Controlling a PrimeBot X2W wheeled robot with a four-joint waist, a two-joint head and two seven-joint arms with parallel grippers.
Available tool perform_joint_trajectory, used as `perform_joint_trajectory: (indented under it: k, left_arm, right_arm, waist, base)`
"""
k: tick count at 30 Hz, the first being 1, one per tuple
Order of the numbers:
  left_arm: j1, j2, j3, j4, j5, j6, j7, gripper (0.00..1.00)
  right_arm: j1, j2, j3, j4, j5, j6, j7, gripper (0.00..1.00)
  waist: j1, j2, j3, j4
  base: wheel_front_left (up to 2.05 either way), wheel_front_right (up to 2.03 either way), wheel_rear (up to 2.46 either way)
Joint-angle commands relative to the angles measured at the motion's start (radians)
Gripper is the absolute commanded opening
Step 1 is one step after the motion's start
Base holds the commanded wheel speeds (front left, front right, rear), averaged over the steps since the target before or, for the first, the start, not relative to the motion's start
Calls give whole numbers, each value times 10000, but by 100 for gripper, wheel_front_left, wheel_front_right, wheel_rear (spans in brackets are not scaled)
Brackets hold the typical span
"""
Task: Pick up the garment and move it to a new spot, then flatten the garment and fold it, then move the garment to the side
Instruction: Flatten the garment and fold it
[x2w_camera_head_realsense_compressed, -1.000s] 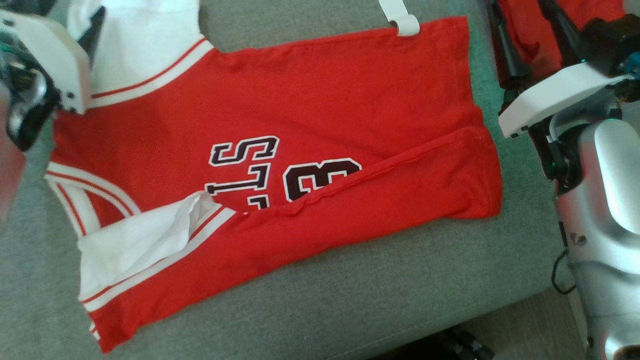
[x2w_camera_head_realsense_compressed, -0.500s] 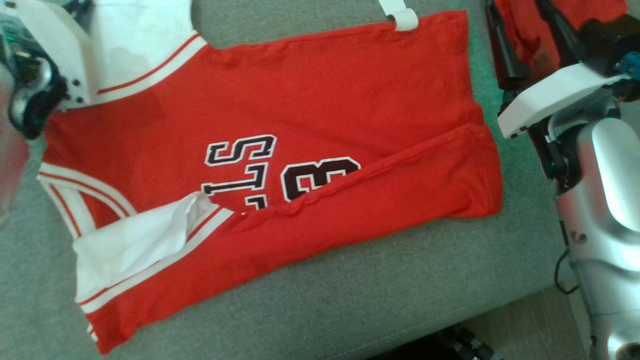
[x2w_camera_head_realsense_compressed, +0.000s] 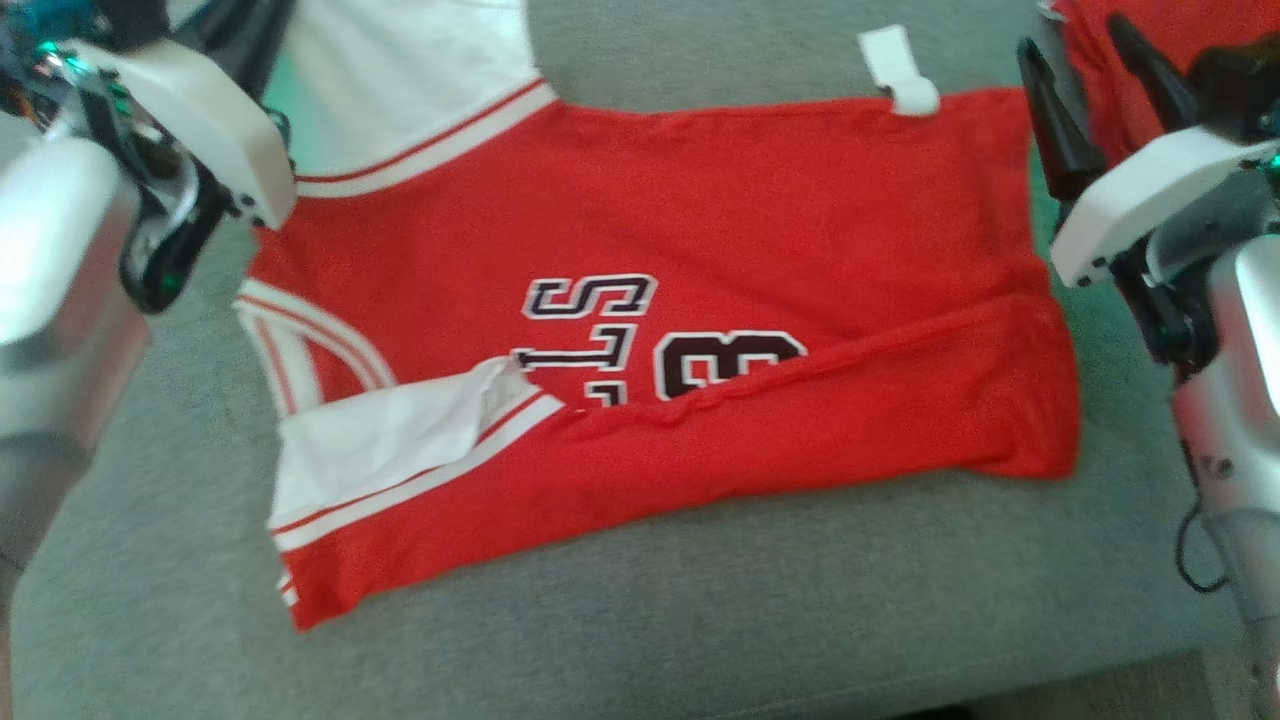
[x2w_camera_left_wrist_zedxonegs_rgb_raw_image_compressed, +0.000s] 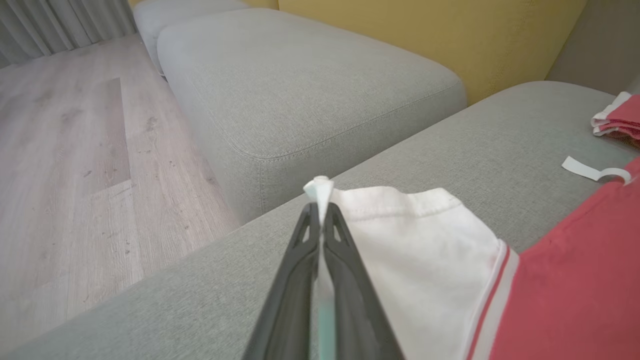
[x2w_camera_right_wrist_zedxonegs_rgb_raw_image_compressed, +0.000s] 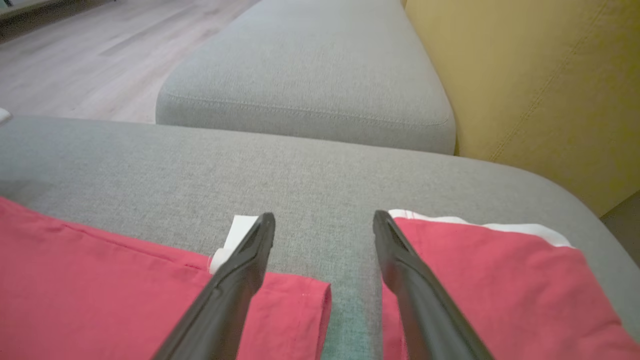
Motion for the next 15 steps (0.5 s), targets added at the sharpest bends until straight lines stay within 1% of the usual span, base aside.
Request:
perform_joint_trajectory:
  k: [1, 8, 15]
  left_arm:
    - [-203, 421, 311, -251, 4, 18, -103, 0]
    - [138, 568, -88, -1061, -12, 18, -414, 0]
    - [229, 530, -220, -1471, 62, 66, -505, 0]
  right_arm:
    - [-190, -175, 129, -207, 111, -7, 73, 100]
    - [-523, -761, 463, 1054, 328, -7, 784, 100]
    - [-987, -1056, 828, 2385, 355, -7, 1348, 100]
  waist:
    - [1, 0, -224, 368]
    - [1, 0, -230, 1052]
    - [1, 0, -79, 1447]
  base:
    - [0, 0, 0]
    - [0, 0, 0]
    - [0, 0, 0]
